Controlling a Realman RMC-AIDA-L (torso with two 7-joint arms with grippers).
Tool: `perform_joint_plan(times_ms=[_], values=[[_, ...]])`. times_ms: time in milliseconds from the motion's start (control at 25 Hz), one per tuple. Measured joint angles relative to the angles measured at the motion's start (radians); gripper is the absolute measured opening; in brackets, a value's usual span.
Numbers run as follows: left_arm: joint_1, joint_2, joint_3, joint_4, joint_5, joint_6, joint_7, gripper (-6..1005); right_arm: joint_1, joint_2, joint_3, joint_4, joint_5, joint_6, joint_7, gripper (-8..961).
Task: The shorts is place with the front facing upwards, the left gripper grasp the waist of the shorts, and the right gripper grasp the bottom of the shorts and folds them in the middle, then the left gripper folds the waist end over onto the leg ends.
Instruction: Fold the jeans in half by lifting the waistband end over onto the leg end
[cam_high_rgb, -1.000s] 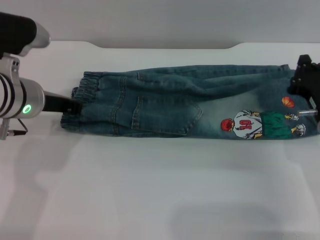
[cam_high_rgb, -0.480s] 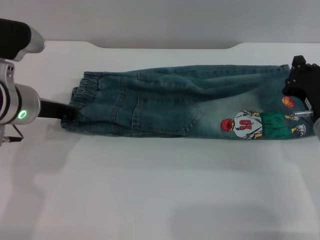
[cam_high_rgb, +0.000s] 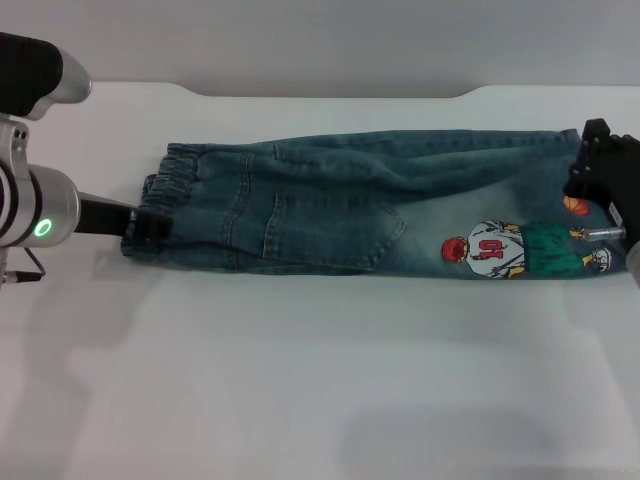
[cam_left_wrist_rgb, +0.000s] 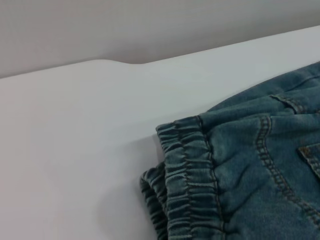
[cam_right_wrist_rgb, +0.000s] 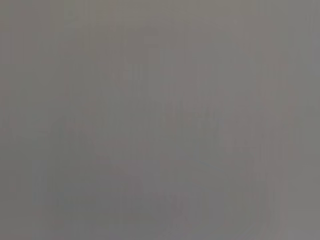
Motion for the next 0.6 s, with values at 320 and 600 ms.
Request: perform_joint_plan(times_ms=[320, 600], values=[[-0.002, 0.000, -0.006, 0.020, 0.012, -0.009, 0.002, 550, -0.005, 0.000, -0.002, 0.002, 0.000, 0.009, 0.000, 0], [-0.009, 0.000, 0.000, 0.046, 0.012, -0.011, 0.003, 818, -0.006, 0.000, -0.006, 0.002, 0.000, 0.010, -0.003, 0]])
